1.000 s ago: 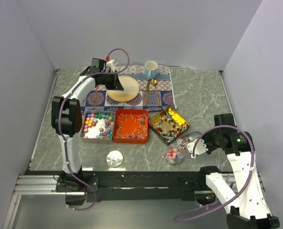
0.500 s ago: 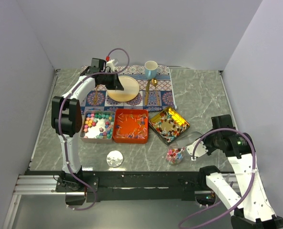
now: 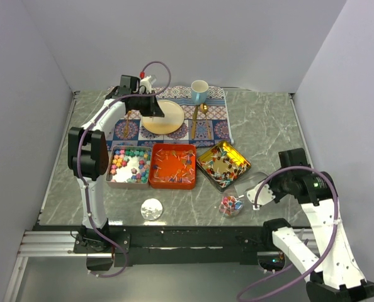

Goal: Pack the candies
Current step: Place the spatula at the center of the board.

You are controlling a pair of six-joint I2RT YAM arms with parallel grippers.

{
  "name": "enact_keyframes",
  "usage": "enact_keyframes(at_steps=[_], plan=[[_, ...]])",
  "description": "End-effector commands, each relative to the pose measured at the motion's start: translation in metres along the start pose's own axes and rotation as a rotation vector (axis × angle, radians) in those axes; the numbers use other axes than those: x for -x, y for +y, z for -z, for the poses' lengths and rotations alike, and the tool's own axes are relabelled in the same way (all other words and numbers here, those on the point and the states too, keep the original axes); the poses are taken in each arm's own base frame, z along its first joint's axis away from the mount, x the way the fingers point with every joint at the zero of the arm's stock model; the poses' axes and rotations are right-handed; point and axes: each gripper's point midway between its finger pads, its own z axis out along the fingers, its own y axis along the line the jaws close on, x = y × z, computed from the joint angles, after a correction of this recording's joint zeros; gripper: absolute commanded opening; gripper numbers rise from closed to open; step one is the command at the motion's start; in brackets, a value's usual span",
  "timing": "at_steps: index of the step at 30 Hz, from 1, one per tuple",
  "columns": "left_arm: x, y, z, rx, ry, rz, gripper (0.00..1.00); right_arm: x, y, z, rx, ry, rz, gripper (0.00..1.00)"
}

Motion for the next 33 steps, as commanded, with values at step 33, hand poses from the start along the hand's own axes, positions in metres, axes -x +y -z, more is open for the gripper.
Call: enact_keyframes(at_steps=[33], plan=[[-0.116, -0.137, 0.008, -0.181, 0.213, -0.275, 0.39, -0.111, -0.090, -0.211, -0.278, -0.037, -1.730, 0.13]])
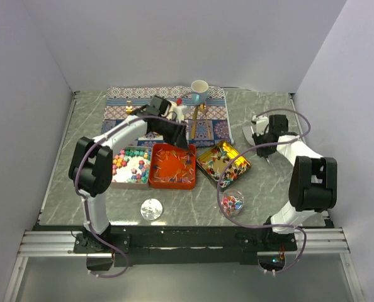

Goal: Pack the candies
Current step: Place the spatula at the center of the board, then move the packing bottle to the center of the board.

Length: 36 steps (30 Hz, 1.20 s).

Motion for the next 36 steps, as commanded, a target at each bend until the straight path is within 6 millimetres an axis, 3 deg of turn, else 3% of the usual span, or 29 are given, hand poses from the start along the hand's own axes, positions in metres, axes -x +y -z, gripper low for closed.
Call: enact_keyframes(at_steps=[1, 7, 9, 10, 13, 14, 15, 17, 19, 20, 21, 22, 23, 24, 28, 32, 36], plan=[[0.004, -0.025, 0.008, 0.015, -0.071, -0.090, 0.41, 0.015, -0.017, -0.006, -0.083, -0.093, 0.046, 0.19], [0.000, -0.023, 0.012, 0.056, -0.070, -0.075, 0.41, -0.001, -0.012, -0.014, -0.045, -0.058, 0.080, 0.43], [0.007, -0.027, 0.017, 0.062, -0.090, -0.086, 0.40, 0.000, -0.014, -0.008, -0.052, -0.062, 0.070, 0.70], [0.010, -0.028, 0.020, 0.064, -0.099, -0.089, 0.40, 0.000, -0.016, -0.003, -0.052, -0.063, 0.067, 1.00], [0.021, -0.035, 0.029, 0.069, -0.135, -0.093, 0.40, 0.005, -0.019, 0.019, -0.037, -0.079, 0.069, 1.00], [0.025, -0.038, 0.034, 0.071, -0.150, -0.098, 0.40, 0.011, -0.018, 0.033, -0.023, -0.117, 0.076, 0.99], [0.028, -0.038, 0.038, 0.079, -0.161, -0.098, 0.39, 0.004, -0.020, 0.043, 0.005, -0.117, 0.095, 0.98], [0.034, -0.036, 0.051, 0.102, -0.201, -0.091, 0.39, 0.006, -0.005, 0.067, 0.077, -0.191, 0.194, 0.88], [0.031, -0.027, 0.056, 0.115, -0.217, -0.067, 0.38, -0.022, 0.017, 0.077, 0.154, -0.178, 0.423, 0.76], [0.033, -0.019, 0.066, 0.128, -0.239, -0.050, 0.37, -0.024, 0.025, 0.093, 0.157, -0.218, 0.524, 0.69], [0.028, -0.011, 0.067, 0.137, -0.237, -0.026, 0.34, -0.042, 0.041, 0.099, 0.231, -0.210, 0.700, 0.59], [0.028, -0.004, 0.072, 0.148, -0.249, -0.014, 0.32, -0.061, 0.055, 0.098, 0.278, -0.195, 0.777, 0.24], [0.028, 0.010, 0.080, 0.170, -0.265, 0.012, 0.30, -0.068, 0.062, 0.105, 0.281, -0.206, 0.864, 0.07], [0.022, 0.019, 0.081, 0.184, -0.263, 0.034, 0.28, -0.083, 0.071, 0.105, 0.328, -0.189, 0.997, 0.00], [0.011, 0.055, 0.091, 0.261, -0.276, 0.092, 0.21, -0.141, 0.093, 0.093, 0.484, -0.099, 1.332, 0.00], [-0.005, 0.080, 0.096, 0.369, -0.233, 0.077, 0.25, -0.152, 0.109, 0.083, 0.583, -0.169, 1.551, 0.00], [-0.002, 0.098, 0.106, 0.441, -0.241, 0.092, 0.30, -0.147, 0.130, 0.082, 0.704, -0.277, 1.732, 0.00]])
